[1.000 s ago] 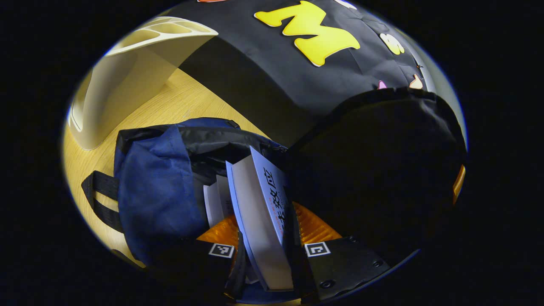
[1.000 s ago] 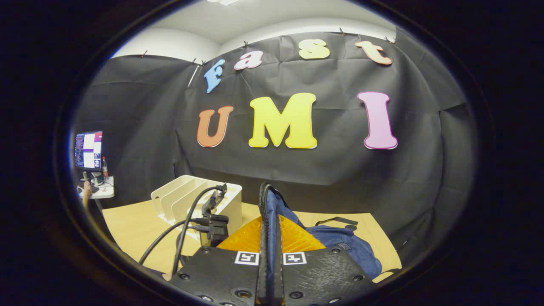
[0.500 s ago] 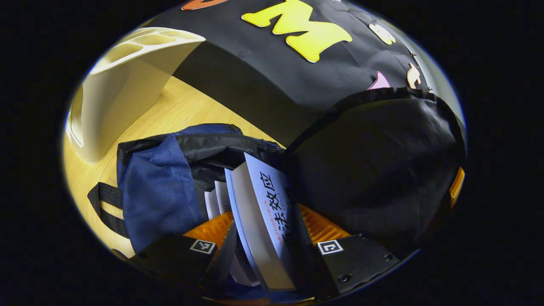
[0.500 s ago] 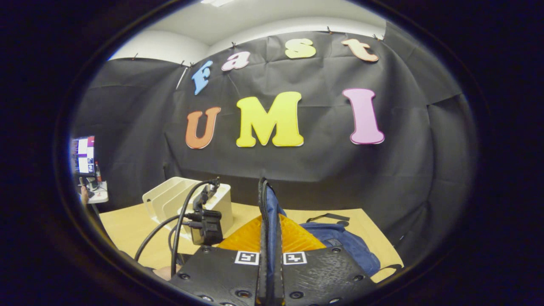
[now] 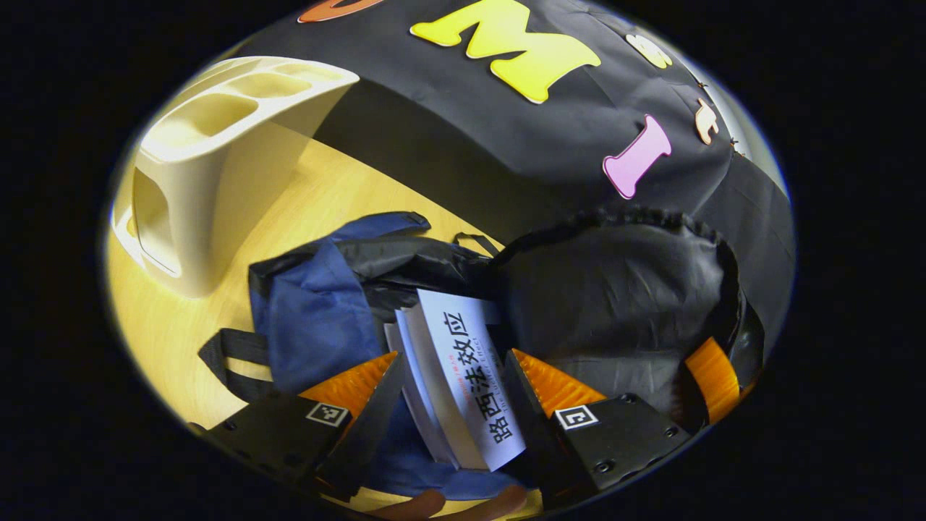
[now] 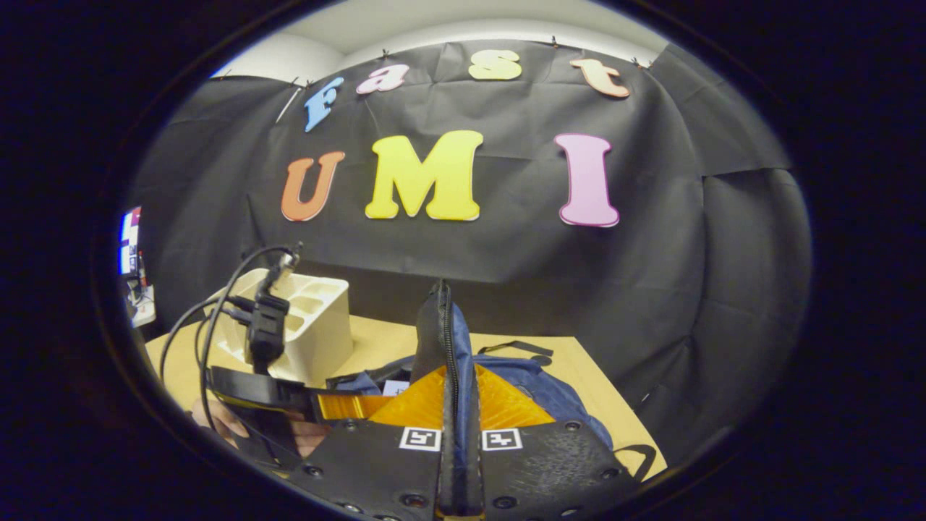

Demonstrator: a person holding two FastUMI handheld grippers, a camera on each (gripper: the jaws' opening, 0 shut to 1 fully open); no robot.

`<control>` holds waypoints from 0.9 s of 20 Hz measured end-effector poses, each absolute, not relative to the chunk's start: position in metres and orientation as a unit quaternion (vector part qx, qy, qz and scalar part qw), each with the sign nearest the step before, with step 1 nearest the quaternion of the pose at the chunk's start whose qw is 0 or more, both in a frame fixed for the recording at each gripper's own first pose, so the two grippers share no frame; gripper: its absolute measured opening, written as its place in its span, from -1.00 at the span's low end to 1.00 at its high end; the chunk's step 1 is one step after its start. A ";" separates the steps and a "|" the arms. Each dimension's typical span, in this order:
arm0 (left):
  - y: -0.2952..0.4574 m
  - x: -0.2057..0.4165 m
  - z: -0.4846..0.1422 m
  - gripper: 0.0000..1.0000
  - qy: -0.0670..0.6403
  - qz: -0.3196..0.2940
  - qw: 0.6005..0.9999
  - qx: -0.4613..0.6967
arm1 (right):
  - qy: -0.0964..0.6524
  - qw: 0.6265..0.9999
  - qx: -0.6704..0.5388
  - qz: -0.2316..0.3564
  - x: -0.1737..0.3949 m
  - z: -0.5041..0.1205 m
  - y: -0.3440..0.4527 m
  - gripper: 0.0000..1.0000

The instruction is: Open the schoolbag, grab two books from the bookshelf and put them into the schoolbag.

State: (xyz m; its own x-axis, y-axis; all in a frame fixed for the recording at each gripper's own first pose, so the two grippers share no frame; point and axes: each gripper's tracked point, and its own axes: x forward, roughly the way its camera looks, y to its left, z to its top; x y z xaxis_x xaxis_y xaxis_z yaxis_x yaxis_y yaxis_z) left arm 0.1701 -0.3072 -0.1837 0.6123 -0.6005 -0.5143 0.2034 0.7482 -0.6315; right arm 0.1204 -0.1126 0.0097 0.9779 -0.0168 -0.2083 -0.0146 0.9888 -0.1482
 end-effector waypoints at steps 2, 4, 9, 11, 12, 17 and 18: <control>-0.297 0.169 -0.181 0.76 0.368 -0.228 0.862 -0.265 | 0.109 0.991 -0.078 -0.013 0.118 0.004 -0.119 -0.88; -0.286 0.164 -0.183 0.76 0.368 -0.218 0.865 -0.262 | 0.117 0.990 -0.077 -0.016 0.112 0.000 -0.121 -0.87; -0.255 0.143 -0.178 0.77 0.357 -0.204 0.876 -0.250 | 0.133 0.986 -0.093 -0.033 0.102 -0.018 -0.125 -0.87; -0.245 0.132 -0.170 0.76 0.347 -0.209 0.880 -0.249 | 0.134 0.986 -0.096 -0.039 0.096 -0.022 -0.125 -0.77; -0.240 0.127 -0.167 0.76 0.342 -0.210 0.882 -0.249 | 0.134 0.985 -0.097 -0.040 0.094 -0.024 -0.123 -0.78; -0.207 0.102 -0.147 0.76 0.300 -0.217 0.900 -0.229 | 0.145 0.982 -0.099 -0.064 0.082 -0.041 -0.120 -0.53; -0.197 0.097 -0.140 0.76 0.289 -0.216 0.907 -0.219 | 0.146 0.982 -0.100 -0.066 0.080 -0.043 -0.119 -0.58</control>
